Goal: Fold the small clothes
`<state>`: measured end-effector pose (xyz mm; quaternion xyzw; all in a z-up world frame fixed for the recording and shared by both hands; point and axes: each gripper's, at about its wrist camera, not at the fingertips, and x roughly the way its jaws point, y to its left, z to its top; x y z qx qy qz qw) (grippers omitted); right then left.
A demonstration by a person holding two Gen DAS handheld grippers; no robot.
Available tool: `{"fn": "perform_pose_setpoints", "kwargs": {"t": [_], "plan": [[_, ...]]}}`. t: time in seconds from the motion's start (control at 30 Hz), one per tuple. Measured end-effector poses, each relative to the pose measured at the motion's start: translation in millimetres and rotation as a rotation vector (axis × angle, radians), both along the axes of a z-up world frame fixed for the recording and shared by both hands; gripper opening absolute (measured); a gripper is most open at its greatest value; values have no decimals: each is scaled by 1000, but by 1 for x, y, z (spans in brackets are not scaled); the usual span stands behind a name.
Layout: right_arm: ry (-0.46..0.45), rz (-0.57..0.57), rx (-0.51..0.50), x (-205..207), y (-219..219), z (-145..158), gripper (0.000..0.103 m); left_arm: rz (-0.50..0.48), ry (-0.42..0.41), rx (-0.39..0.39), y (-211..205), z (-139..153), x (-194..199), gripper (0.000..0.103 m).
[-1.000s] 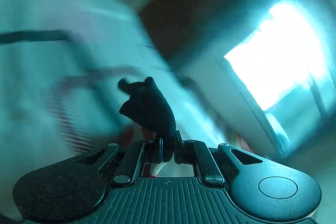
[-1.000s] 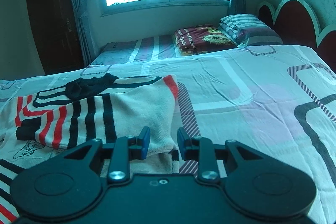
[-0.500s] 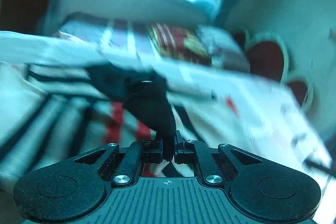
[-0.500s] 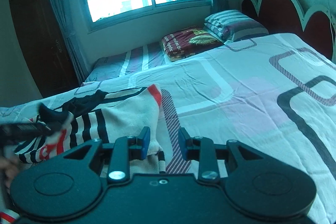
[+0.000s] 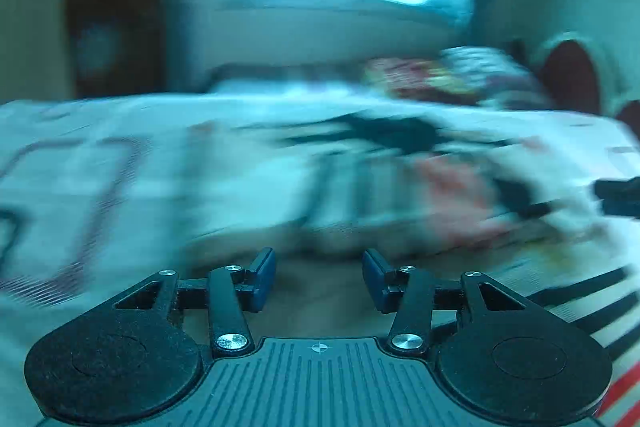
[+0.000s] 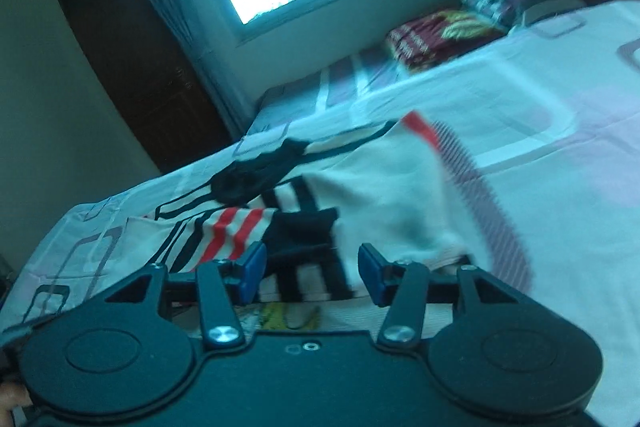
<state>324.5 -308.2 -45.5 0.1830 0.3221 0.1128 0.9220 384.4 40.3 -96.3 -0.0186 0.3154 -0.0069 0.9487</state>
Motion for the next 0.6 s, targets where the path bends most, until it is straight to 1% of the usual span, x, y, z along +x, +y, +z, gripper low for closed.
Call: {"fn": "perform_pose_setpoints", "kwargs": {"t": [0.03,0.1,0.17,0.2,0.23,0.27,0.3,0.37,0.43,0.47,0.5,0.53,0.6], "plan": [[25,-7,16,9,5,-7,50,29,22,12,15,-4,0,48],[71,-28,85,24,8,-21,50,54,37,22,40,-11,1,48],[105,-59,138,34,9,-32,48,43,41,22,47,-12,7,48],[104,-71,150,37,10,-35,47,28,39,24,46,-13,12,48],[104,-87,155,41,11,-38,46,26,43,48,45,-14,19,48],[111,-104,151,43,12,-40,41,36,43,67,41,-21,21,48],[116,-118,141,45,13,-41,35,42,39,70,41,-23,24,48],[106,-113,126,48,17,-40,28,43,32,65,38,-29,30,48],[99,-96,100,52,21,-39,23,30,23,86,38,-30,37,39],[102,-87,81,54,23,-38,12,30,22,89,40,-31,40,37],[103,-70,57,58,26,-37,4,35,29,75,41,-31,41,37],[81,-62,28,57,28,-32,4,40,31,60,43,-31,41,37],[1,-56,1,49,27,-16,4,41,32,63,44,-32,39,37]]}}
